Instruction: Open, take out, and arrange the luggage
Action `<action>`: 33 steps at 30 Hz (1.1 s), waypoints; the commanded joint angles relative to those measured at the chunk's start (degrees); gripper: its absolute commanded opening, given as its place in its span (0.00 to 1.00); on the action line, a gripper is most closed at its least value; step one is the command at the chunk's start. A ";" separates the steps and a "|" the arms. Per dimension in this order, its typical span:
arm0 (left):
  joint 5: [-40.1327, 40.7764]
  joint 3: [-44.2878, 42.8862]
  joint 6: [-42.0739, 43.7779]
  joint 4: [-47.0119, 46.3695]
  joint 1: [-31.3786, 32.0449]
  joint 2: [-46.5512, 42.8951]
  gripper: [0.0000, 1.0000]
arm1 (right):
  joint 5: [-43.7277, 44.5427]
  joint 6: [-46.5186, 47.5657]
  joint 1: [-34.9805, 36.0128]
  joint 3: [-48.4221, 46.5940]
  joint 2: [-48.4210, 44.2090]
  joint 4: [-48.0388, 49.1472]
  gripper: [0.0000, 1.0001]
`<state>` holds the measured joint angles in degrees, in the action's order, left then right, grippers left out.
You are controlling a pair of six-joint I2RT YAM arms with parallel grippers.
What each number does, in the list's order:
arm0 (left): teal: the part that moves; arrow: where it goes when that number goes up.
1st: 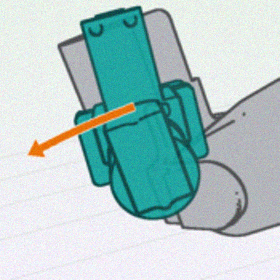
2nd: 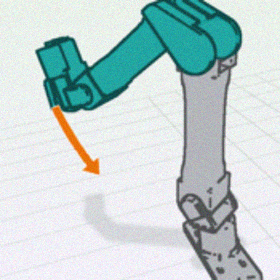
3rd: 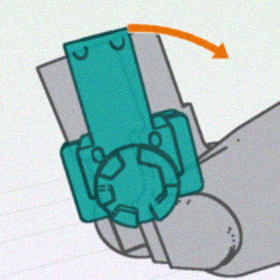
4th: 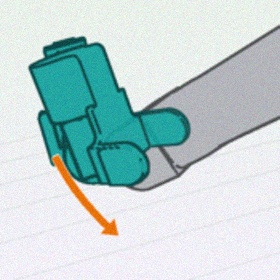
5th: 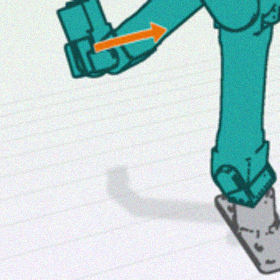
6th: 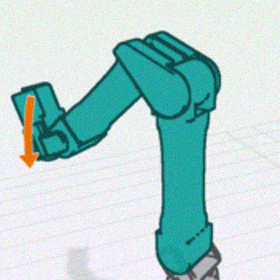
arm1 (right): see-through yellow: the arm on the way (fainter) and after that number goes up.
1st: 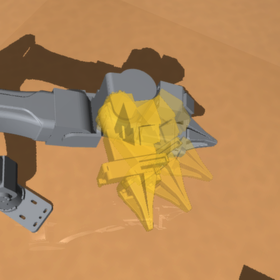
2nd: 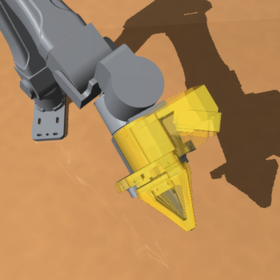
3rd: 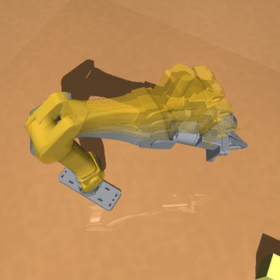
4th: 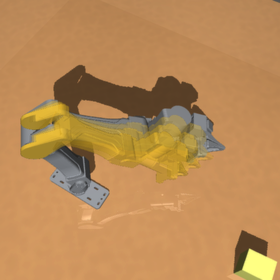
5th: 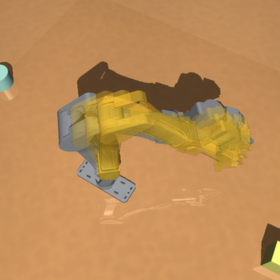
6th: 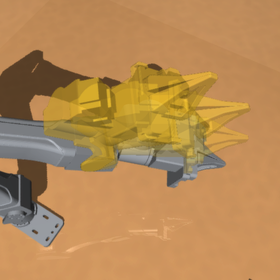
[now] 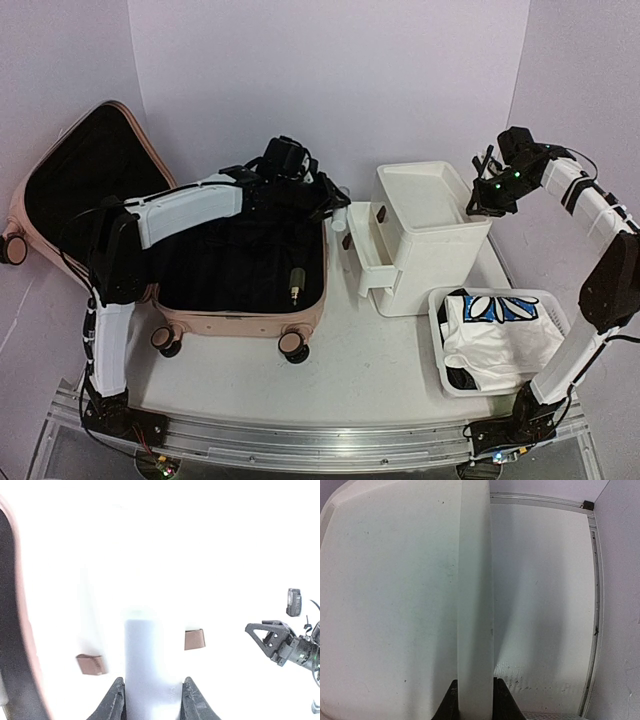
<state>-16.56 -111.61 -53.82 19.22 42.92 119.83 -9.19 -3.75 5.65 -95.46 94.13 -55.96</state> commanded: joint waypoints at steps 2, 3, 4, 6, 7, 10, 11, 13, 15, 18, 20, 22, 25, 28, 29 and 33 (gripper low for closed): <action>-3.26 -6.59 -7.40 -7.00 2.72 4.18 0.20 | -8.60 -6.62 -0.37 -0.19 -2.10 -0.59 0.00; -2.69 -6.96 -7.85 -7.01 3.12 4.97 0.20 | -8.61 -6.62 -0.38 -0.21 -2.15 -0.58 0.00; -2.14 -7.43 -8.09 -7.01 3.47 5.64 0.21 | -8.63 -6.62 -0.31 -0.17 -2.19 -0.51 0.00; -1.68 -8.93 -8.05 -7.02 4.11 7.04 0.22 | -8.84 -6.69 -0.35 -0.11 -2.19 -0.51 0.00; -1.80 -9.55 -8.09 -7.08 4.22 7.73 0.22 | -8.87 -6.77 -0.33 -0.10 -2.12 -0.47 0.00; -1.81 -10.32 -8.41 -7.09 4.58 9.02 0.23 | -9.12 -6.86 -0.34 0.07 -2.11 -0.42 0.00; -1.66 -10.45 -8.22 -7.09 4.75 9.21 0.23 | -9.05 -6.88 -0.35 0.09 -2.17 -0.42 0.00; -1.00 -10.53 -7.97 -7.09 5.05 9.41 0.26 | -9.00 -6.80 -0.38 0.25 -2.34 -0.38 0.00; -0.49 -10.43 -8.16 -7.09 5.16 9.42 0.33 | -8.94 -6.88 -0.36 0.41 -2.44 -0.32 0.00; 0.19 -9.92 -8.10 -7.10 5.16 9.40 0.39 | -9.19 -6.97 -0.38 0.61 -2.46 -0.11 0.00; 0.90 -9.09 -7.74 -7.11 5.14 8.92 0.47 | -9.18 -6.97 -0.37 0.58 -2.46 -0.11 0.00; 1.19 -8.53 -6.79 -7.09 5.16 8.49 0.51 | -9.05 -6.97 -0.32 0.64 -2.66 -0.11 0.00; 2.09 -7.24 -5.14 -7.09 5.16 7.20 0.59 | -8.92 -6.97 -0.36 0.65 -2.87 -0.11 0.00; 3.52 -5.72 -1.25 -7.14 5.16 5.26 0.60 | -9.07 -6.97 -0.38 0.58 -2.87 -0.12 0.00; 4.00 -5.13 0.61 -7.14 5.16 4.25 0.59 | -9.10 -7.04 -0.33 0.62 -2.87 -0.14 0.00; 8.00 -0.84 10.57 -7.09 5.16 -1.00 0.56 | -9.10 -6.97 -0.32 0.60 -2.84 -0.11 0.00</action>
<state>-13.23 -115.35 -54.24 14.52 48.05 127.90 -9.41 -4.51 5.50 -95.15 93.95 -55.66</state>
